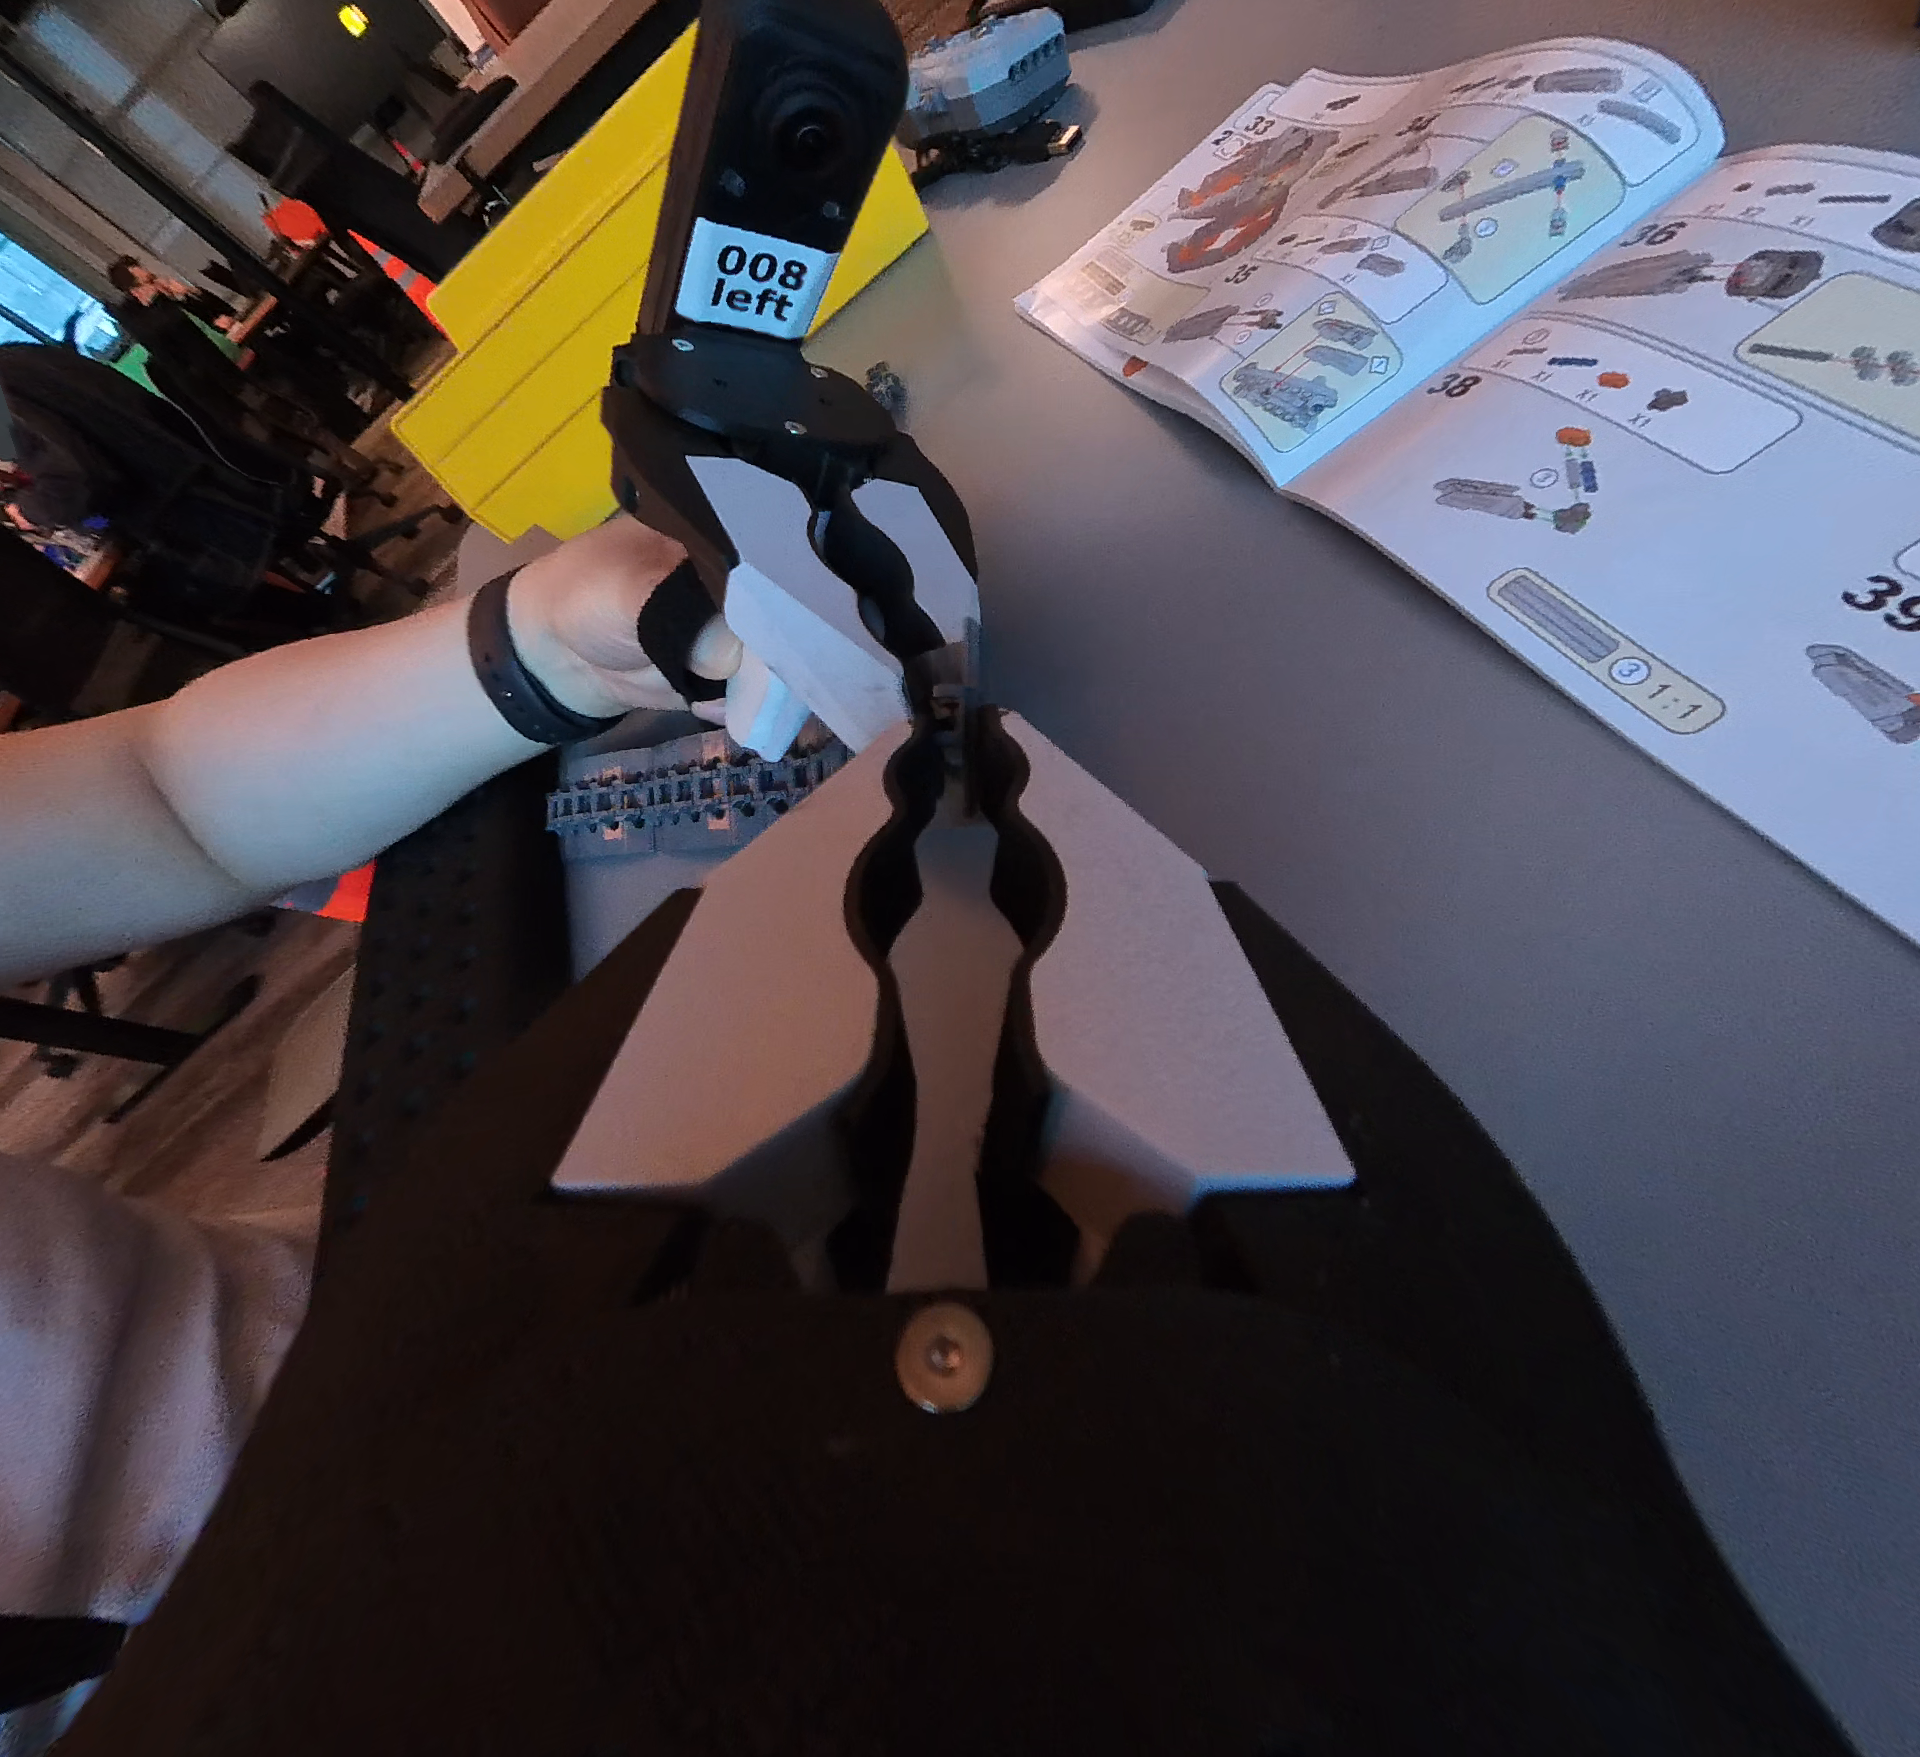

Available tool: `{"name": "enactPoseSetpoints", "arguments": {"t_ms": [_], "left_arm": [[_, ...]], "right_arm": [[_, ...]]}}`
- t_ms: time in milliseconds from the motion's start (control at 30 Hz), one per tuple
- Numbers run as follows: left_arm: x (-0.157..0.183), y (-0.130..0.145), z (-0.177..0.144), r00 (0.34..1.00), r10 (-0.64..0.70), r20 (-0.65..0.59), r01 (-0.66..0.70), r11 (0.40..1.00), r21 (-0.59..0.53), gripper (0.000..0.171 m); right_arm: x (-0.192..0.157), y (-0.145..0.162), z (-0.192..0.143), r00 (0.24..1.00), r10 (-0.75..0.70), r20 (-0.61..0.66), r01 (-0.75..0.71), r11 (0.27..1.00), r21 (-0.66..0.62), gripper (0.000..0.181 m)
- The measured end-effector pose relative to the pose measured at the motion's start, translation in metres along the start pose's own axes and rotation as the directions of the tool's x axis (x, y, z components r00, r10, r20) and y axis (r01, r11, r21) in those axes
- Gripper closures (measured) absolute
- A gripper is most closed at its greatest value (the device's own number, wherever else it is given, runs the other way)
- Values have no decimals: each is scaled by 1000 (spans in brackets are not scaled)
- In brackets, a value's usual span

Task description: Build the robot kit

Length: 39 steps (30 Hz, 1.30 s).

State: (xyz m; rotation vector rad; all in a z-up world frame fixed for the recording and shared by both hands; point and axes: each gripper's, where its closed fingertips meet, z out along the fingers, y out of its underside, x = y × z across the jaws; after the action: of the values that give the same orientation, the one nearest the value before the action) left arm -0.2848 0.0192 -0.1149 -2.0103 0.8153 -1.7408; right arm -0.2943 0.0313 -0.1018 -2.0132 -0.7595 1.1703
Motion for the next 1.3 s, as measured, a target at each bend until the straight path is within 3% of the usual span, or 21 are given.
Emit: {"name": "enactPoseSetpoints", "arguments": {"t_ms": [633,733,933,1067,1167,1300], "left_arm": [[1,-1,-6,999,-45,-25,45,999,19,165],[-6,1,-4,999,-50,16,50,999,8,165],[6,-6,-6,993,-75,-92,78,997,26,165],[6,-5,-11,999,16,-45,-15,999,34,166],[4,-14,-19,999,6,-34,-3,996,87,166],[17,-18,-21,996,32,-87,-23,994,107,166]], "right_arm": [[-1,2,7,995,-85,-58,87,995,37,174],[4,4,9,996,-67,-60,69,997,25,173],[-3,-10,0,995,43,90,-53,993,104,174],[11,-13,-7,988,122,99,-135,982,135,178],[14,-28,-19,962,206,178,-242,947,212,176],[0,-24,-13,975,120,189,-152,974,167,167]]}}
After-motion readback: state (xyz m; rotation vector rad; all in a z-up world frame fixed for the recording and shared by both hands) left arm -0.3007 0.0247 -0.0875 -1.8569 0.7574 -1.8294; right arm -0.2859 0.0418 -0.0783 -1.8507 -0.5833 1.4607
